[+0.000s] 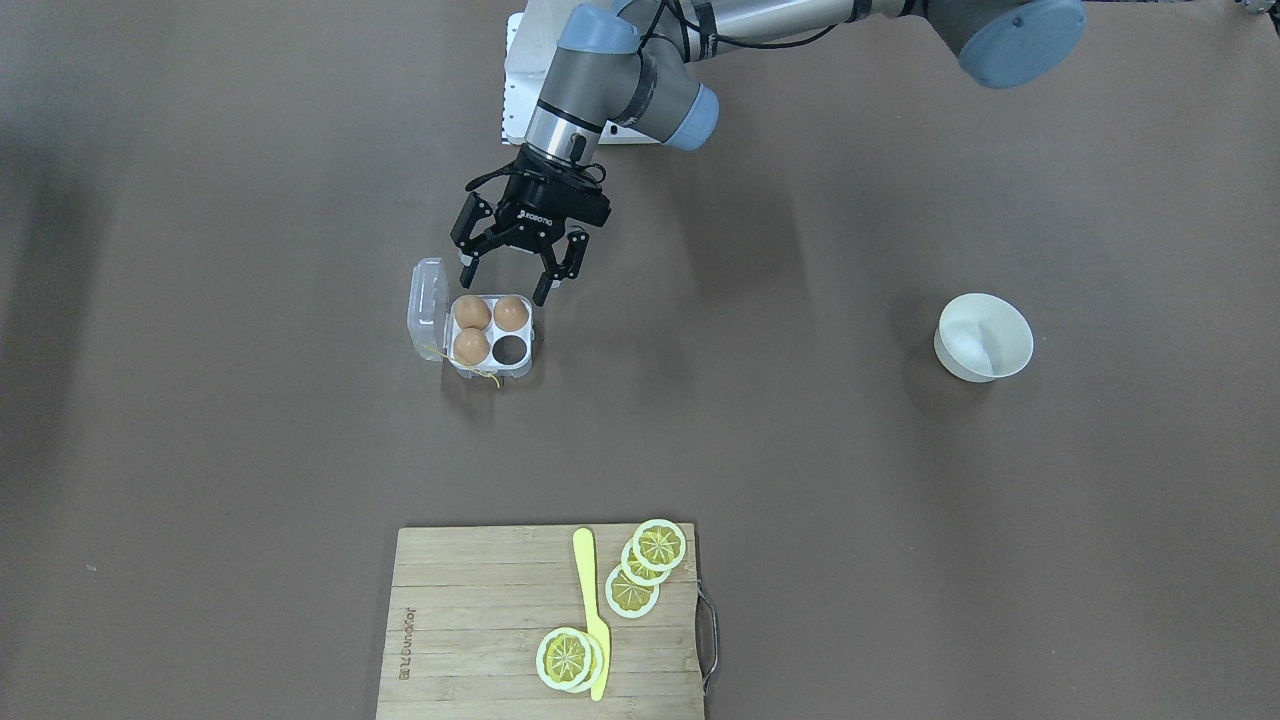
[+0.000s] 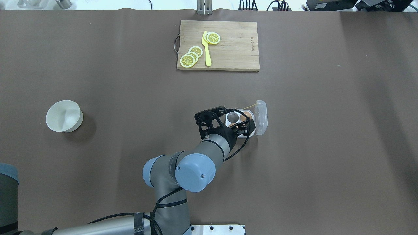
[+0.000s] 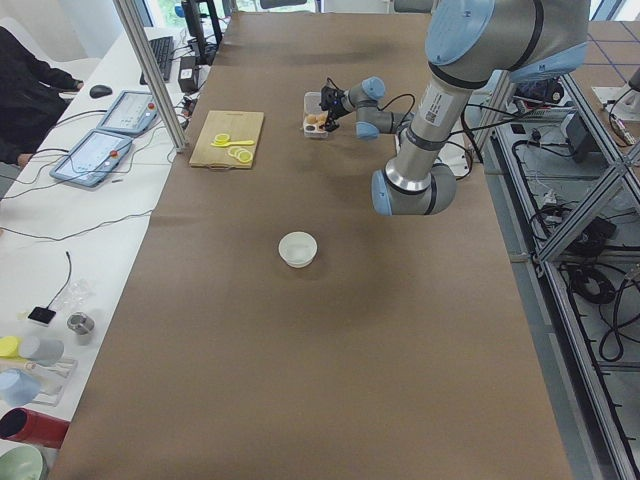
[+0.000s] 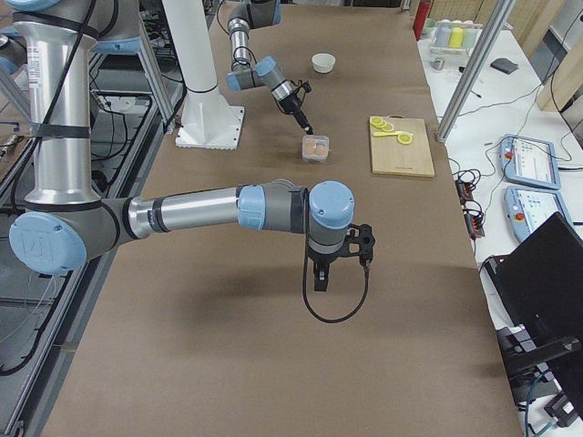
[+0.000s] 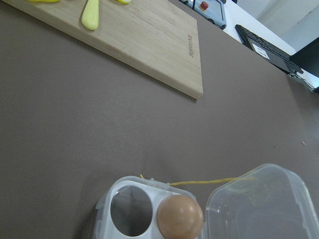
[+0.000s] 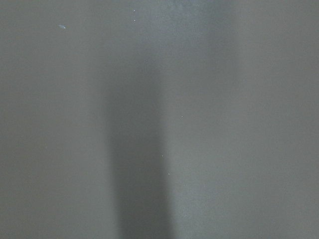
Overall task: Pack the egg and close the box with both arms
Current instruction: 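Lower the egg into an empty cup and open the left gripper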
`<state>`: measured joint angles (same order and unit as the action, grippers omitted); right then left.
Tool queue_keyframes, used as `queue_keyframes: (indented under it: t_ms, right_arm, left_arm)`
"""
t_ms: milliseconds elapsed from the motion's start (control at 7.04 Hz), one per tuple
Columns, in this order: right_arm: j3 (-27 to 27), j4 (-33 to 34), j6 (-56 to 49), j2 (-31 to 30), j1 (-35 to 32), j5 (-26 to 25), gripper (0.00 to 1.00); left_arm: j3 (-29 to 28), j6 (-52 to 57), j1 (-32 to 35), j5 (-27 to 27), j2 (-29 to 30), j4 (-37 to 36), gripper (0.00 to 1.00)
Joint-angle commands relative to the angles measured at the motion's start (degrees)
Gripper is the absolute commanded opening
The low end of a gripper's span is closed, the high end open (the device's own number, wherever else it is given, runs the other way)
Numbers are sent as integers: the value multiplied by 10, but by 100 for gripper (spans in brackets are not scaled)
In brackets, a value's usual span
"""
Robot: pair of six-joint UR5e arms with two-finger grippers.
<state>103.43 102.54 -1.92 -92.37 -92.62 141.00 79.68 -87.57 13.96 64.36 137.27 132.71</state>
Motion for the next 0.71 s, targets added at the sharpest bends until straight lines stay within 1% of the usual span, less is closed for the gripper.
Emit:
queue_keyframes:
  t_ms: [0,142,284,426,568]
  right_arm:
    - [0,-7,30,10,3,32,100]
    - [0,-8,52,31,19,47,100]
    - [-1,-28,80,45,41,49,100]
    - [-2,-83,155,53,74,49,100]
    - [-5,-174,256,55,117,47,99]
  left_arm:
    - [19,7,38,12,-2,-32,98]
    - [41,16,95,103,-5,-112,98]
    - [72,38,159,204,-16,-191,98]
    - [100,75,196,250,-27,-223,98]
    - [128,85,240,309,-40,-253,98]
